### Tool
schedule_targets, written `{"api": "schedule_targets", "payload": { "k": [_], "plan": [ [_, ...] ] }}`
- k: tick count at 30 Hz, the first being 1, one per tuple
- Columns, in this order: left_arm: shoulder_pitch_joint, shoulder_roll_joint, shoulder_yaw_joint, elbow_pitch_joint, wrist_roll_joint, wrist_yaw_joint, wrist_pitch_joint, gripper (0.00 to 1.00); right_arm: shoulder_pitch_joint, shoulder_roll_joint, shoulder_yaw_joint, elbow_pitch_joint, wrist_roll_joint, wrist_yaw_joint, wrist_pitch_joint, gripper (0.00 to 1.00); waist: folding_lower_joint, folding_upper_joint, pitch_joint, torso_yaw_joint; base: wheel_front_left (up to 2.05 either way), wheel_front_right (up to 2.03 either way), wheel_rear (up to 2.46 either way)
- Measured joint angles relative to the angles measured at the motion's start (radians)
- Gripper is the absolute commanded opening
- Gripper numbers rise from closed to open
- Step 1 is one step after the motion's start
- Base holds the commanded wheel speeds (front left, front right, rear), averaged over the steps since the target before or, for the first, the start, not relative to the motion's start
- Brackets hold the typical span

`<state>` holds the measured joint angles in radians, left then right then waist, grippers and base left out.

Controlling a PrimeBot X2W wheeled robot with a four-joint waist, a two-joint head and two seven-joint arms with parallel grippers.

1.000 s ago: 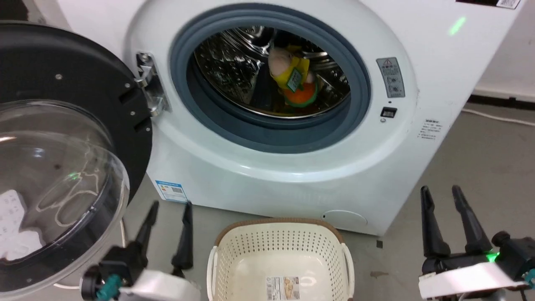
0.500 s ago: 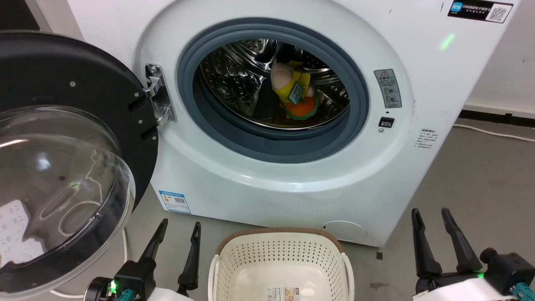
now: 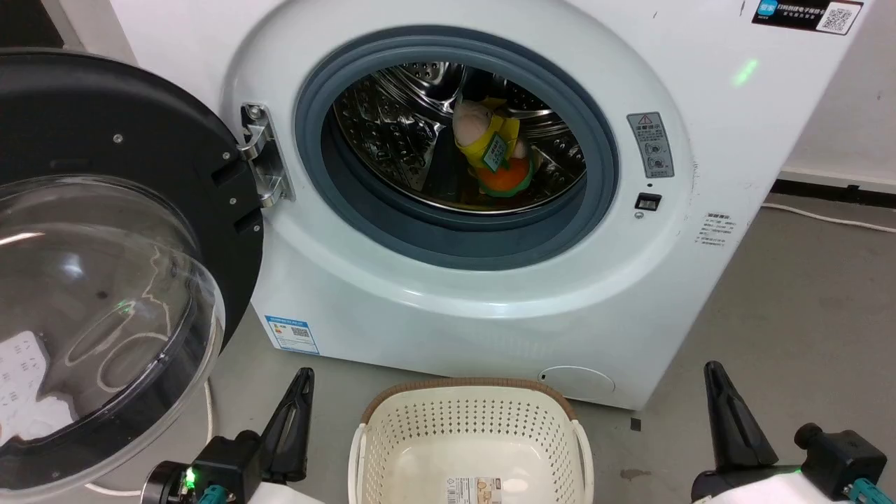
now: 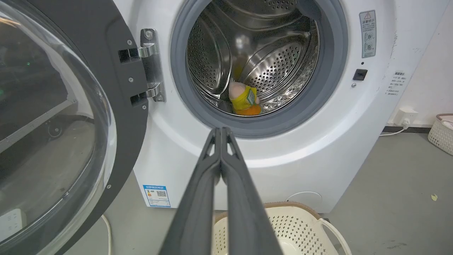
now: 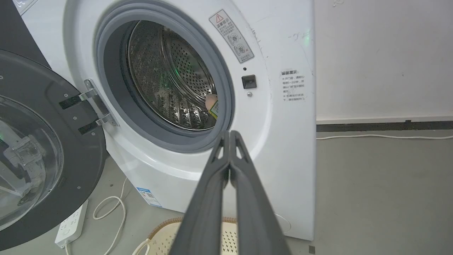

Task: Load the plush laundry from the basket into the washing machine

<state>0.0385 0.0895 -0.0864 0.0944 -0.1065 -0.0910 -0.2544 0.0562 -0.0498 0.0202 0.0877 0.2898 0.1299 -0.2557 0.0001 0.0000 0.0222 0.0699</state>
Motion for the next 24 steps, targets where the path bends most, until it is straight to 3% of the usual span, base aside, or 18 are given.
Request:
{"api": "schedule_targets", "payload": {
  "k": [24],
  "plan": [
    [-0.001, -0.006, 0.013, -0.013, 0.017, 0.012, 0.049, 0.0, -0.003, 0.0, -0.002, -0.011, -0.05, 0.0, 0.049, 0.0, 0.0, 0.0, -0.004, -0.014, 0.0, 0.0, 0.0]
  ]
}}
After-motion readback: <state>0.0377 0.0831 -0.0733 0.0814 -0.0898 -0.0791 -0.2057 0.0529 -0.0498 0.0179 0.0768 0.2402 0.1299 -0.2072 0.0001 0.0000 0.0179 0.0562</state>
